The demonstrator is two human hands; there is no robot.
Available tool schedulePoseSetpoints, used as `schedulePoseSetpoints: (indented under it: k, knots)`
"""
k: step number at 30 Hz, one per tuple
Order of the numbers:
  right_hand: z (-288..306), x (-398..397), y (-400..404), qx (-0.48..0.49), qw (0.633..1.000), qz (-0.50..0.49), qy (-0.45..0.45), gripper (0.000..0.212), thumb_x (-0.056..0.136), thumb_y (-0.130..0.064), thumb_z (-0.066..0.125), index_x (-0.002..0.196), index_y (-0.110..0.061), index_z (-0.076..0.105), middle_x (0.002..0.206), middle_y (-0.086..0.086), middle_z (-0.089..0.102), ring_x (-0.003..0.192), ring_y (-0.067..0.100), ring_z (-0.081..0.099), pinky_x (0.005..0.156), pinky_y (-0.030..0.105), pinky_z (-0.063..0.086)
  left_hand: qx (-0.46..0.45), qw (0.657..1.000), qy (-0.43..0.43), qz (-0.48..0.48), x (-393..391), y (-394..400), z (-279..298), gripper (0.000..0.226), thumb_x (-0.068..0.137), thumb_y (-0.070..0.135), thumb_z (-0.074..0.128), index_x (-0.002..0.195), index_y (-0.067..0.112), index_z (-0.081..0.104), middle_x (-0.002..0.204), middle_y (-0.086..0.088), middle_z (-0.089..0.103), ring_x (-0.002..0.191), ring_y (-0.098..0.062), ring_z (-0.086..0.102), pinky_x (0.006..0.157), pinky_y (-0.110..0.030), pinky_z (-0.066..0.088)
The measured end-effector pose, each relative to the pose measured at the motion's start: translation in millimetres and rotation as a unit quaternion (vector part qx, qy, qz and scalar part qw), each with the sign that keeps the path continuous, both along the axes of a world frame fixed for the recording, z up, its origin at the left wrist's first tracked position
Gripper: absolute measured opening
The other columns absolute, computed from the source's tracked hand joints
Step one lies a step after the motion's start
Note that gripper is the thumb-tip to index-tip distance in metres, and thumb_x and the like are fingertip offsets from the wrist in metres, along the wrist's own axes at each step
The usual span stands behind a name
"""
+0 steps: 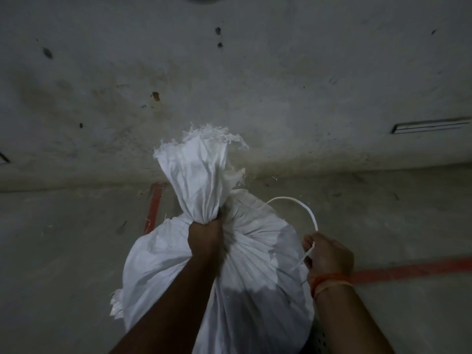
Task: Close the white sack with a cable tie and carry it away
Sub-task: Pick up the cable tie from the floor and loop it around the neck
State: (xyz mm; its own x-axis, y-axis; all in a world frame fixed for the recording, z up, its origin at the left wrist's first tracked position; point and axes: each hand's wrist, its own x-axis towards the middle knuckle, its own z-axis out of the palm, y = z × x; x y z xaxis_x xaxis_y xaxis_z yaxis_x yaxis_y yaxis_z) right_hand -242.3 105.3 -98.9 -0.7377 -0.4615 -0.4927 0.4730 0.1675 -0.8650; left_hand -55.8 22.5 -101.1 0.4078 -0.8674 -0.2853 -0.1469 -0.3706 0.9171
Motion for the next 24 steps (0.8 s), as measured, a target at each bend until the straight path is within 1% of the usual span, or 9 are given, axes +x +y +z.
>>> schedulePoseSetpoints:
  k: [3,6,10,12,15,18,20,22,24]
  knots:
    - [-1,6,-8,-0.005,1.0,-0.009,0.003,0.016,0.081,-0.004,0.06,0.067,-0.005,0.069,0.054,0.005,0.066,0.045,0.015,0.057,0.051,0.024,0.04,-0.048,0.996,0.068,-0.019,1,4,9,0.033,0.088,0.033,0.073,0.112,0.018,0.058,0.107,-0.004,0.06,0.107,-0.02,0.056,0.095,-0.032,0.045]
    - [-3,16,-23,-0.012,0.999,-0.002,0.04,0.02,0.081,-0.004,0.059,0.064,-0.006,0.069,0.055,0.009,0.067,0.047,0.019,0.058,0.053,0.029,0.044,-0.109,0.985,0.127,-0.053,3,11,16,0.031,0.091,0.024,0.071,0.111,0.029,0.048,0.111,0.004,0.055,0.111,-0.013,0.05,0.096,-0.026,0.039]
    - [-11,29,-38,-0.005,0.995,0.001,0.095,0.02,0.08,-0.01,0.06,0.063,-0.013,0.07,0.056,0.005,0.069,0.051,0.021,0.064,0.066,0.043,0.058,-0.158,0.972,0.153,-0.083,7,14,13,0.023,0.091,0.022,0.07,0.097,0.042,0.061,0.111,0.019,0.062,0.112,-0.006,0.057,0.102,-0.03,0.042]
    - [-15,30,-41,0.006,0.993,-0.023,0.112,0.019,0.078,-0.017,0.06,0.062,-0.015,0.069,0.055,0.003,0.071,0.058,0.023,0.069,0.071,0.049,0.062,-0.17,0.968,0.161,-0.088,11,15,8,0.021,0.091,0.026,0.071,0.107,0.038,0.07,0.12,0.011,0.069,0.118,-0.008,0.061,0.108,-0.036,0.045]
    - [-22,21,-45,0.023,0.991,-0.06,0.12,0.022,0.072,-0.025,0.058,0.056,-0.015,0.07,0.051,0.001,0.07,0.062,0.028,0.072,0.07,0.053,0.061,-0.177,0.966,0.172,-0.083,14,17,4,0.045,0.09,0.033,0.071,0.133,0.024,0.06,0.136,0.008,0.062,0.128,-0.008,0.055,0.116,-0.043,0.04]
    - [-25,18,-48,0.025,0.989,-0.062,0.133,0.021,0.069,-0.026,0.057,0.056,-0.031,0.073,0.05,0.002,0.069,0.061,0.03,0.071,0.07,0.056,0.06,-0.177,0.962,0.193,-0.08,14,18,3,0.055,0.087,0.036,0.072,0.138,0.023,0.055,0.138,0.01,0.059,0.129,-0.007,0.054,0.117,-0.042,0.038]
    - [-15,23,-47,0.021,0.989,-0.059,0.137,0.022,0.074,-0.021,0.061,0.055,-0.017,0.072,0.052,0.005,0.07,0.058,0.029,0.07,0.069,0.054,0.061,-0.177,0.961,0.194,-0.083,14,20,4,0.055,0.083,0.04,0.074,0.134,0.023,0.06,0.135,0.009,0.063,0.128,-0.008,0.056,0.117,-0.043,0.039]
    - [-11,28,-49,0.024,0.988,-0.047,0.147,0.016,0.078,-0.013,0.064,0.066,-0.008,0.073,0.059,0.011,0.072,0.056,0.026,0.07,0.066,0.046,0.062,-0.178,0.961,0.194,-0.087,15,21,3,0.056,0.081,0.041,0.074,0.133,0.023,0.061,0.135,0.007,0.063,0.128,-0.009,0.056,0.117,-0.043,0.039]
    - [-12,33,-50,0.04,0.983,-0.027,0.175,0.016,0.076,-0.016,0.064,0.069,-0.006,0.073,0.063,0.012,0.073,0.059,0.027,0.07,0.065,0.04,0.061,-0.179,0.959,0.199,-0.091,16,24,4,0.06,0.083,0.04,0.074,0.137,0.023,0.056,0.14,0.006,0.06,0.131,-0.01,0.054,0.118,-0.044,0.038]
